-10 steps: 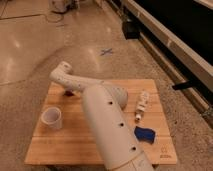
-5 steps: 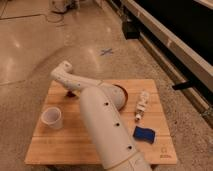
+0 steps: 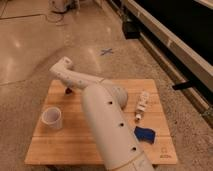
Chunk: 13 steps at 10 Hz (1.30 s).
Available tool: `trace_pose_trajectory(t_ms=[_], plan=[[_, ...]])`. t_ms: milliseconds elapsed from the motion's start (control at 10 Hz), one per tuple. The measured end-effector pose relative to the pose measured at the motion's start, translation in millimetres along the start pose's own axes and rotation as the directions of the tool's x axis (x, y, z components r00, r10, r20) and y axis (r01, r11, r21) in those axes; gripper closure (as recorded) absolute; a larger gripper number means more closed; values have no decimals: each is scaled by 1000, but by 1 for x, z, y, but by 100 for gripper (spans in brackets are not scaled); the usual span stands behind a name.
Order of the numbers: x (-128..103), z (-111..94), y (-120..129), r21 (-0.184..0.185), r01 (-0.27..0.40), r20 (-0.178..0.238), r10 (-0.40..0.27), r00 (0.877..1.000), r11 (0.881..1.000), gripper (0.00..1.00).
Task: Place the pepper in the ceramic cup
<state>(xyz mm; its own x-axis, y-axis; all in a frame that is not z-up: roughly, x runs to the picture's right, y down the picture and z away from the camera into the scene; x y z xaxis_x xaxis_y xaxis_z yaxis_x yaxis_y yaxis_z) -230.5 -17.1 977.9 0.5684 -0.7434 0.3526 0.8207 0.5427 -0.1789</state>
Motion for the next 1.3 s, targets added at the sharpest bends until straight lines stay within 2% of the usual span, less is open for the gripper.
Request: trace_pose_trajectory(t_ms=[200, 300, 600, 900, 1100, 1300], plan=[[-12, -24, 4, 36, 17, 36, -19, 999, 999, 100], [-25, -38, 6, 60, 28, 67, -32, 997, 998, 100], [-69, -85, 22, 130, 71, 171, -93, 981, 989, 100], [-109, -129, 37, 201, 126, 257, -176, 950, 972, 100], [-122, -149, 45, 234, 148, 299, -216, 929, 961, 100], [-128, -161, 57, 243, 163, 338, -241, 910, 956, 100]])
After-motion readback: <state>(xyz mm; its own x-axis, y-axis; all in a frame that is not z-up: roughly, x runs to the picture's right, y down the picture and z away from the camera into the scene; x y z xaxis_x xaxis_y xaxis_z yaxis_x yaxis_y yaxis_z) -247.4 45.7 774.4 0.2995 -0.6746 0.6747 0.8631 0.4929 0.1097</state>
